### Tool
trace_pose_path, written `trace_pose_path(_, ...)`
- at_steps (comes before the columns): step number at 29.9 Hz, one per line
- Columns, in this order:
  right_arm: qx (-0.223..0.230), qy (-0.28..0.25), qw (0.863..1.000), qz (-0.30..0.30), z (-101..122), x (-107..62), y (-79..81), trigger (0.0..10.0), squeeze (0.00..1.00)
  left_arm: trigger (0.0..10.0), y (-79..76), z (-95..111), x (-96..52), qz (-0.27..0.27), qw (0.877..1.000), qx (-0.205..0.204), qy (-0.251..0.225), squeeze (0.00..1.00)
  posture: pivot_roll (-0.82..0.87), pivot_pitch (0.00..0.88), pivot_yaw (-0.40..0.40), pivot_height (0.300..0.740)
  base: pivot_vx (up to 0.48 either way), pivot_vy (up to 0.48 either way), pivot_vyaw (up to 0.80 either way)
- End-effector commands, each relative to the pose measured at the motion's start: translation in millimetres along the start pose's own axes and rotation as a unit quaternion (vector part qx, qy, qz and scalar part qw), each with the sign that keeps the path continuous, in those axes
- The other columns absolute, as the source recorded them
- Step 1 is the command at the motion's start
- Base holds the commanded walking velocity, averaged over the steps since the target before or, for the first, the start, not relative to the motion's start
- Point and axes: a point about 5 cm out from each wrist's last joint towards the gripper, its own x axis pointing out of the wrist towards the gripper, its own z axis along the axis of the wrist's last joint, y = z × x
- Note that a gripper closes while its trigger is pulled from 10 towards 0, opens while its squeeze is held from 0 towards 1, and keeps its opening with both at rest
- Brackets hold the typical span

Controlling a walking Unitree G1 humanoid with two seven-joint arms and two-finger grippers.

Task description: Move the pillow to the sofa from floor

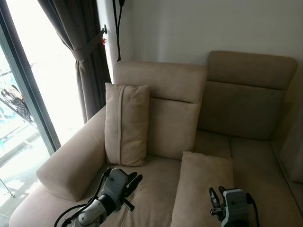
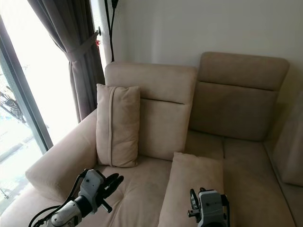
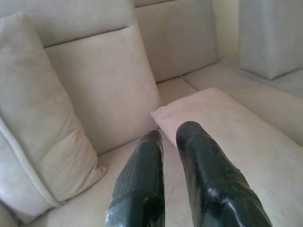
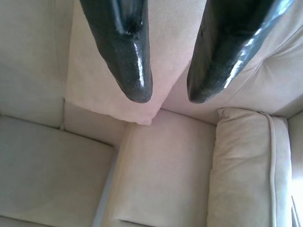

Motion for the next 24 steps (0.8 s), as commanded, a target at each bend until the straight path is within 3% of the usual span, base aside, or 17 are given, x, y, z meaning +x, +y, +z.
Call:
trace_pose_path(1,-0.004,0.016,1.0,0.001,-5.3,-0.8,-0.9,10.0,0.0,10.0,-0.9,-4.6,-3.2,-0.006,1.0,0.001,0.009,0.0,0.09,0.0,0.023,0.74,0.0,0.0,0.0)
trace_pose_path(4,-0.016,0.006,1.0,0.0,-3.0,-1.5,-2.0,10.0,0.0,10.0,-0.5,-4.6,-3.3,-0.004,1.0,0.0,0.008,0.0,0.09,0.0,0.023,0.74,0.0,0.0,0.0)
trace_pose_path(6,-0.057,-0.038,0.998,-0.007,6.9,-4.0,-2.3,10.0,0.0,10.0,0.2,-4.3,-3.6,0.009,1.0,-0.002,0.005,0.0,0.09,0.0,0.024,0.74,0.0,0.0,0.0)
trace_pose_path(9,-0.069,-0.058,0.996,-0.011,11.5,-5.3,-1.9,10.0,0.0,10.0,0.8,-4.3,-3.6,0.017,1.0,-0.004,0.003,0.0,0.09,0.0,0.025,0.74,0.0,0.0,0.0)
trace_pose_path(11,-0.079,-0.083,0.993,-0.03,16.1,-7.2,-1.0,10.0,0.0,10.0,3.2,-5.4,-1.2,0.066,0.997,-0.035,-0.001,0.0,0.09,0.0,0.026,0.74,0.0,0.0,0.0)
trace_pose_path(15,-0.081,-0.08,0.993,-0.039,13.7,-6.8,-1.2,10.0,0.0,10.0,0.9,-7.3,-0.2,0.077,0.995,-0.056,0.0,0.0,0.09,0.0,0.027,0.74,0.0,0.0,0.0)
trace_pose_path(24,-0.083,-0.081,0.992,-0.042,11.2,-5.0,0.3,10.0,0.0,10.0,-1.0,-8.1,0.6,0.07,0.996,-0.055,0.003,0.0,0.09,0.0,0.028,0.74,0.0,0.0,0.0)
